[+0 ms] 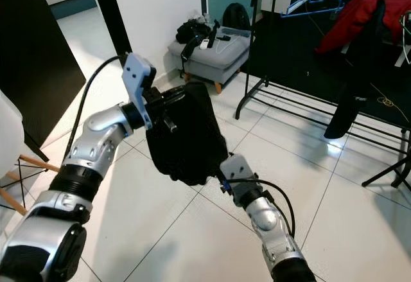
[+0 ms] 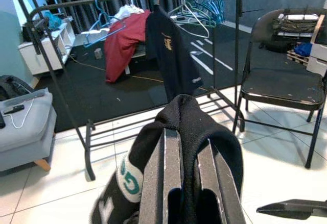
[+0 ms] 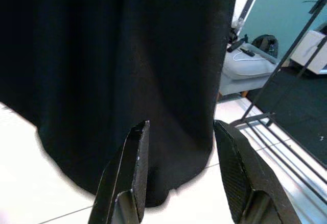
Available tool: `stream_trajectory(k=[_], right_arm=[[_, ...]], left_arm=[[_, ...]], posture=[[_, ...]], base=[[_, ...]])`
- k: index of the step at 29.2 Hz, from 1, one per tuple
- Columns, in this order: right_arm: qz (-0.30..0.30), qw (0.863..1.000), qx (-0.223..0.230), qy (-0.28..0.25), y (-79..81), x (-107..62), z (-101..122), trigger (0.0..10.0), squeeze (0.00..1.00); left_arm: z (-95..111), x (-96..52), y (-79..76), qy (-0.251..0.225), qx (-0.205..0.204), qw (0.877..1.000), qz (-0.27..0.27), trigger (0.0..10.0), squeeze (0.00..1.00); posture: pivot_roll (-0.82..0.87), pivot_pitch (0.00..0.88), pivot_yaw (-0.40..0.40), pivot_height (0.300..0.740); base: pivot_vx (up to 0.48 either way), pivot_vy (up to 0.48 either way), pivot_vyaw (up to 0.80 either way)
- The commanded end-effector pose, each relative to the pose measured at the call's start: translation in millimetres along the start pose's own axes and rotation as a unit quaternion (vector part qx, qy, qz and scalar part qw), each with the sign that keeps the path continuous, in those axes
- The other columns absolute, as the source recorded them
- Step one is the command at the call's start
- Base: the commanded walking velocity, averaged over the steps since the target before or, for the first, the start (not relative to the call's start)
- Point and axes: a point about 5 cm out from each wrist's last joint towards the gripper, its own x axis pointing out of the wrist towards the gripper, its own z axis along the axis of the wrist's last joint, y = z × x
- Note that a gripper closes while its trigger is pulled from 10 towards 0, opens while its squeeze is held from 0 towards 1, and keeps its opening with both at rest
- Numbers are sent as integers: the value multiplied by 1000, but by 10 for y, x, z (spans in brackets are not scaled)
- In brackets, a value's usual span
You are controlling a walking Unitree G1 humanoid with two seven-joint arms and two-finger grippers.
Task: Hang hanger
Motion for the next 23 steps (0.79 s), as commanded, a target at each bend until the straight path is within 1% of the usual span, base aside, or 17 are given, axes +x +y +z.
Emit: stream_trajectory(k=[1,2,3,4,6,7,8,11,12,14,16,18,19,21,23], right_arm=[[-7,1000,5,-5,-21,-4,-7,10000,137],[-4,1000,-5,-11,-36,10,11,10000,1000],[0,1000,-23,-10,-42,22,10,10000,1000],[0,1000,-23,-10,-42,22,10,10000,1000],[3,999,-51,-7,-43,38,-1,10000,1000],[3,999,-51,-7,-43,38,-1,10000,1000],[3,998,-60,-4,-41,54,-7,10000,1000],[7,998,-60,1,-30,70,-14,10000,1000],[24,999,-47,4,4,91,-24,10000,1000],[24,999,-47,4,4,91,-24,10000,1000],[79,997,-5,2,128,127,-13,10000,1000],[79,997,-5,2,128,127,-13,10000,1000],[105,994,12,0,186,136,-7,10000,1000],[130,991,24,-5,239,142,5,10000,1000],[130,991,24,-5,239,142,5,10000,1000]], left_arm=[[60,-6,55,-13,7,1000,5,10000,0],[70,5,56,-16,3,1000,8,10000,0],[84,20,53,-20,0,1000,8,10000,0],[84,20,53,-20,0,1000,8,10000,0],[104,40,44,-26,-4,1000,4,10000,0],[104,40,44,-26,-4,1000,4,10000,0],[120,53,28,-30,-5,1000,-3,10000,0],[139,63,7,-35,-8,999,-12,10000,0],[161,78,-13,-39,-12,999,-21,10000,0],[161,78,-13,-39,-12,999,-21,10000,0],[203,107,-19,-47,-14,998,-29,10000,0],[203,107,-19,-47,-14,998,-29,10000,0],[221,120,-17,-50,-13,998,-31,10000,0],[237,133,-16,-53,-13,998,-33,10000,0],[237,133,-16,-53,-13,998,-33,10000,0]], posture=[[-46,113,52,740],[-45,110,50,740],[-45,110,48,740],[-45,110,48,740],[-45,110,48,740],[-45,110,48,740],[-45,109,49,740],[-45,109,49,740],[-43,108,50,740],[-43,108,50,740],[-40,106,48,740],[-40,106,48,740],[-40,106,48,740],[-41,103,48,740],[-41,103,48,740]], base=[[0,0,0],[0,0,0],[0,0,0],[0,0,0],[0,0,0],[0,0,0],[0,0,0],[0,0,0],[0,0,0],[0,0,0],[0,0,0],[0,0,0],[0,0,0],[0,0,0],[0,0,0]])
